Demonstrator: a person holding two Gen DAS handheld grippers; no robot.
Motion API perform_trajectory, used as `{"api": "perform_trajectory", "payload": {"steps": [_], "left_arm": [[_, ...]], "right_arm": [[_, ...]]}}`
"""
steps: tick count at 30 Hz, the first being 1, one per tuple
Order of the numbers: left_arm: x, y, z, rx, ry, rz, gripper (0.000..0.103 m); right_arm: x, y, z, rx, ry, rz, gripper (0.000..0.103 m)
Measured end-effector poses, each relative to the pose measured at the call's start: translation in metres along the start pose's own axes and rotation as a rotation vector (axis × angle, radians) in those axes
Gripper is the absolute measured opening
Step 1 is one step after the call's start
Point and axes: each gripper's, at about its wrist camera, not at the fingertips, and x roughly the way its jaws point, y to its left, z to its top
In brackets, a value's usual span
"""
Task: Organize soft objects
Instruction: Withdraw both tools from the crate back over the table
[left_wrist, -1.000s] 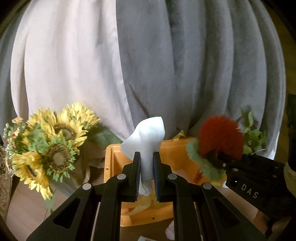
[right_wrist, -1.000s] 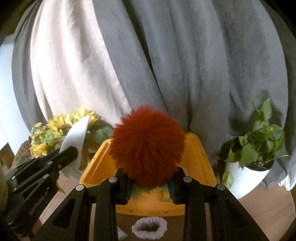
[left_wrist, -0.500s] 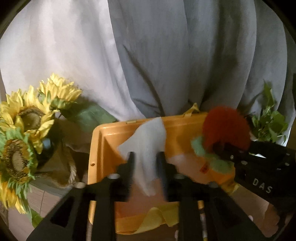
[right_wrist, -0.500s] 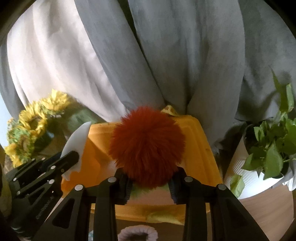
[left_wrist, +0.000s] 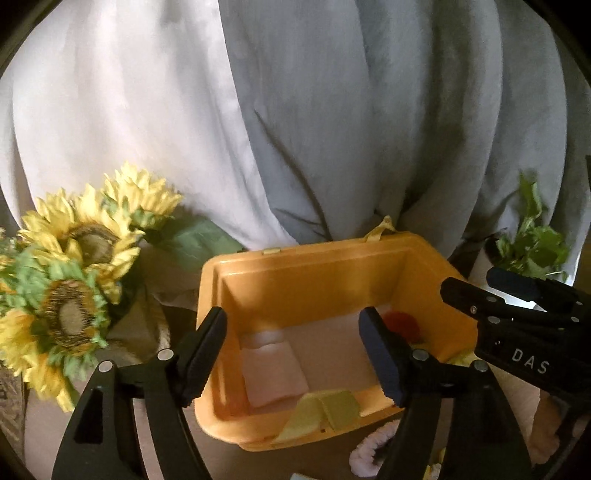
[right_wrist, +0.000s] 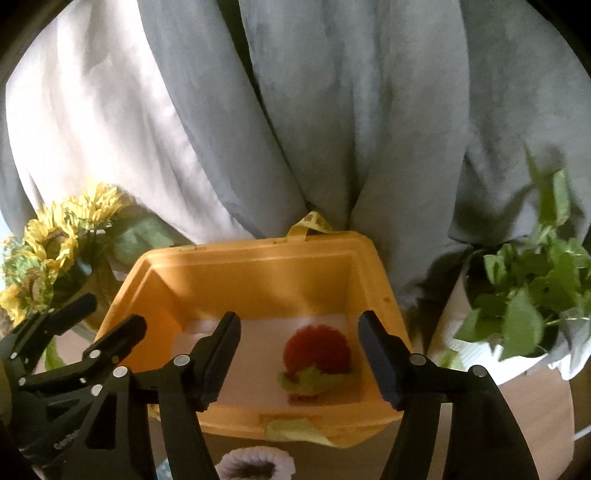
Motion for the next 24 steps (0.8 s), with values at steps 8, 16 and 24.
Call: {"api": "perform_trajectory", "payload": {"steps": [8, 16, 24], "left_arm": [[-0.057, -0.008, -0.007, 0.012, -0.078, 0.007, 0.08], [-0.096, -0.014, -0.022, 0.002, -0.094, -0.01, 0.081], [-0.131, -0.016, -0.047, 0.011, -0.107, -0.015, 0.081]], "right_arm": [[-0.051, -0.004, -0.009, 0.027, -0.075, -0.022, 0.073], [-0.102, -0.002, -0.028, 0.017, -0.149, -0.061, 0.076], [-0.144, 0.0, -0.054, 0.023, -0.201, -0.115, 0.078]]}}
